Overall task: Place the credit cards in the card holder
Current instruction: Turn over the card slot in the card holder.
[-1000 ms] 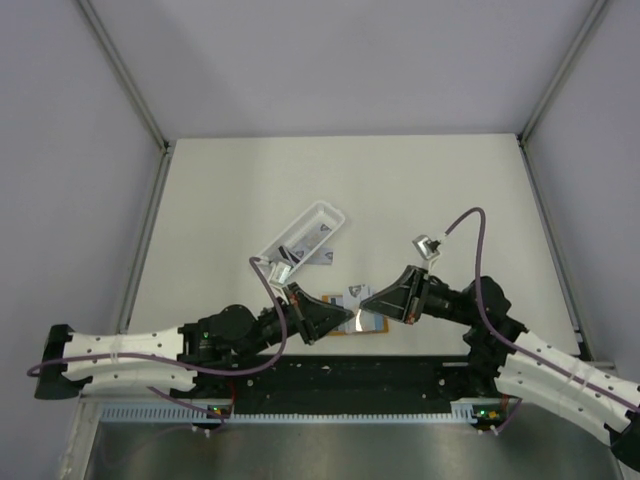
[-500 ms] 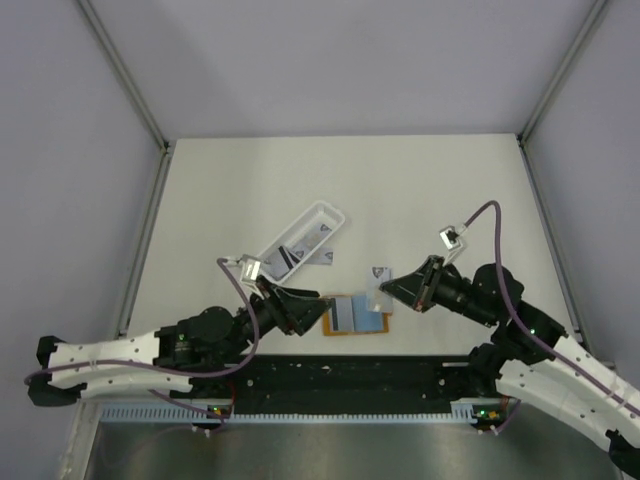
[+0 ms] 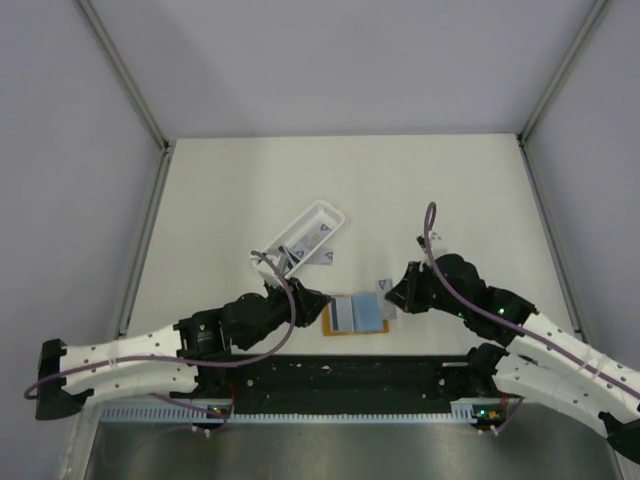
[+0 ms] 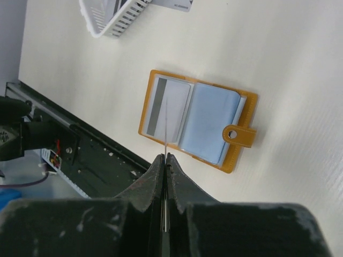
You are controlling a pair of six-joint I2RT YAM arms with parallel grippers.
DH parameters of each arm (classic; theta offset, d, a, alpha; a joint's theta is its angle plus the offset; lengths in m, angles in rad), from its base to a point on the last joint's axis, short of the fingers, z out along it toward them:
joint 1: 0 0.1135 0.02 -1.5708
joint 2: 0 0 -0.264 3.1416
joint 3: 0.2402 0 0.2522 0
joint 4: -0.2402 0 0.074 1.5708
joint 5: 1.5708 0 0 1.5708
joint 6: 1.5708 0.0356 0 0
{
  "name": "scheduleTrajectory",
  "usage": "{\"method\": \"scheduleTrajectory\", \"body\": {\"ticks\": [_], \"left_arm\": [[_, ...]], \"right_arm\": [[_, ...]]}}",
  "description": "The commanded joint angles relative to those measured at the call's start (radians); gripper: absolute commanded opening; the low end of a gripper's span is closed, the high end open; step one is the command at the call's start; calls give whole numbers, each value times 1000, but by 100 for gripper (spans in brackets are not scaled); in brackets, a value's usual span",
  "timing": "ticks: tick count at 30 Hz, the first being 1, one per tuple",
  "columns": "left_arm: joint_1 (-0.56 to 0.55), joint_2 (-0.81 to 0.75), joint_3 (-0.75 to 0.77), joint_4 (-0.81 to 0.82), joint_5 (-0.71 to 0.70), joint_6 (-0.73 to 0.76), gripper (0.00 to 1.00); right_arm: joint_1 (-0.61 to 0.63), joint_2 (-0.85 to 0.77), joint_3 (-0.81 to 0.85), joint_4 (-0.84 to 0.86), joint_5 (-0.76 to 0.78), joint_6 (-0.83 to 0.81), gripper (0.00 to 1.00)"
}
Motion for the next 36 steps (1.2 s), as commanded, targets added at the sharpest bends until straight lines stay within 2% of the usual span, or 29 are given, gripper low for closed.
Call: {"method": "scheduleTrajectory", "body": {"ticks": [1,4,6,10,15,21,26,36], "left_arm": [[163,61,24,84,217,25,37],[246,125,-2,182,342,25,24],[252,173,4,196,353,46,18],[252,262,33,208,358,78,16],[251,355,55,241,378,100,11],[251,452,68,276,394,103,9],[251,533,76,303,390,101,0],[247,713,82,449,460,89,0]], "right_arm": [[-18,74,38,59,-2,-53,0],[-21,166,75,52,-8,-58,0],[-19,239,101,34,-4,-41,0],[-21,383,138,19,18,-10,0],[-22,471,144,16,65,11,0],[-44,493,98,22,81,25,0],[-51,477,63,37,99,25,0],[-65,459,-10,88,76,36,0]]}}
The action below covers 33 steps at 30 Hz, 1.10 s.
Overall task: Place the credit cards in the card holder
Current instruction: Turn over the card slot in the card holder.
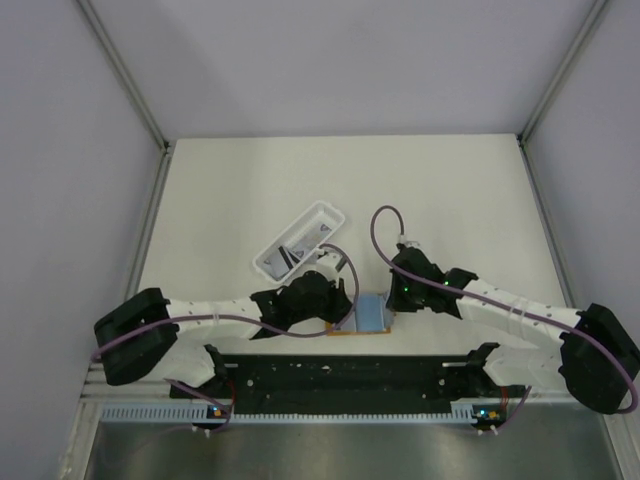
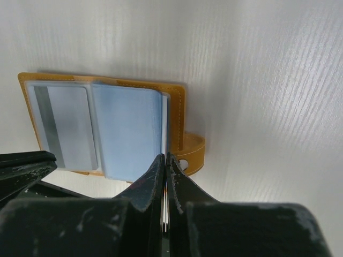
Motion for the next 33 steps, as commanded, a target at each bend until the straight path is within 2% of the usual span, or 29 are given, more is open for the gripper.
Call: {"method": "scheduleTrajectory", "body": {"ticks": [1,15,22,27,30,33], "left_arm": [[-2,42,43,132,47,2,0],[-24,290,182,197,131,-11,0],[-25,376,189,200,120,-41,0],[-25,433,204,154,100,-44,0],[-19,442,210,73,86,-61,0],[-14,421,180,14,22,-77,0]], "right_arm": [[-17,-30,-25,49,0,11,0],[-35,-25,-61,69,-24,8,0],[-42,-25,-69,69,-28,3,0],[-46,-25,-74,69,-27,2,0],[-48,-27,-81,69,-25,-1,0],[-51,-27,-86,69,-24,-3,0]]}}
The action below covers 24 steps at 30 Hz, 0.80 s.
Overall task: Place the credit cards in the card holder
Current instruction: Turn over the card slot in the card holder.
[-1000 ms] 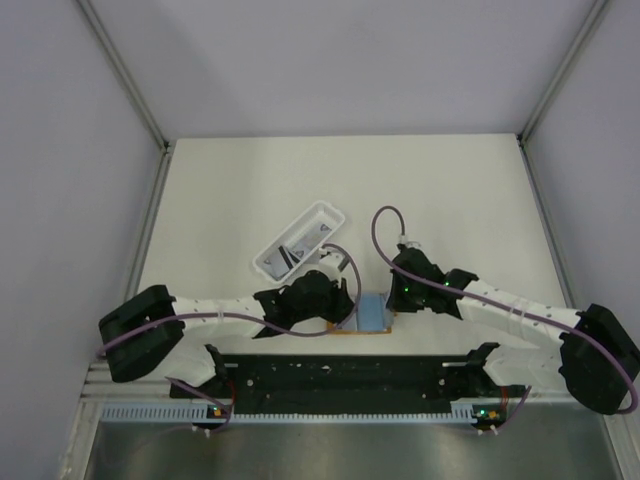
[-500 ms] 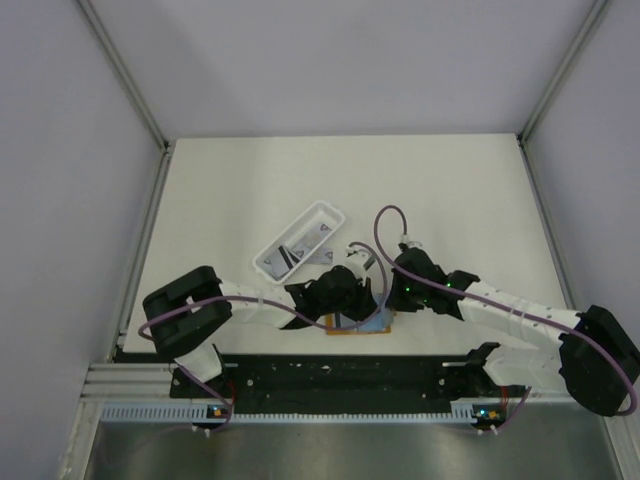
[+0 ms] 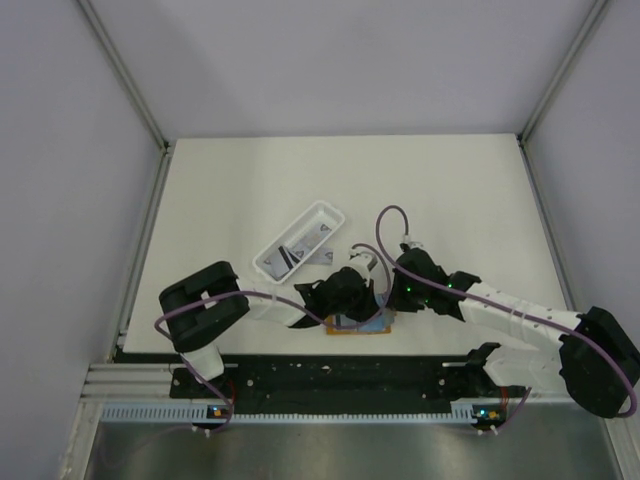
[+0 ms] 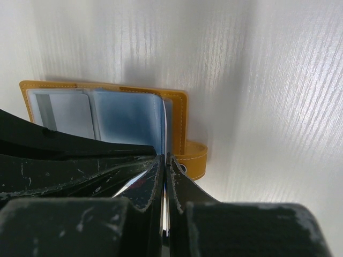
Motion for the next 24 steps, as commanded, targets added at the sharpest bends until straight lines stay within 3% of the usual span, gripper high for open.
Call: {"method": "scheduleTrajectory", "body": {"ticks": [1,19,24], "left_arm": [[9,-3,-42,-125,-83,-20,0],[22,-112,-300,-18,-76,-106,0],[24,-101,-300,-6,-68,-111,0]], "right_arm": [[-16,-8,-26,-13,12,-11,0],[-28,-29,-38,-22,13,-25,0],[-28,-135,-24,-26,9,-62,0]]}}
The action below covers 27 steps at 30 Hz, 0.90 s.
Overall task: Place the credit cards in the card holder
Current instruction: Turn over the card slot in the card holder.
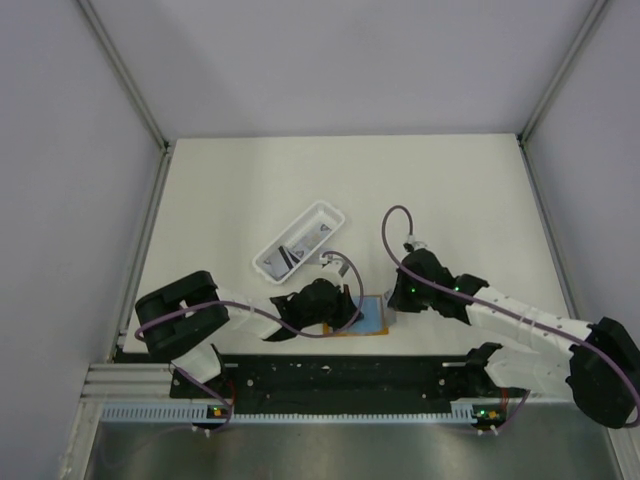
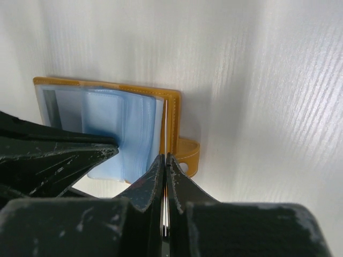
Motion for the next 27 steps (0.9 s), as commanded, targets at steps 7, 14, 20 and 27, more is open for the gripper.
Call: {"method": "scheduleTrajectory", "body": {"ticks": [7,14,20,27], "left_arm": [[5,29,-41,-163,-18,17,0],[5,35,-32,-164,-13,14,0],[5,38,-31,-157,-7,9,0],[5,35,-37,-146,-1,5,0]], "right_arm": [[-14,-282,-5,34,-110,-25,0],[-14,-247,-137,247,-185,133,0],[-14,-178,-243,414,-209,209,0],[-14,-121,-274,453,-211,227,0]]}}
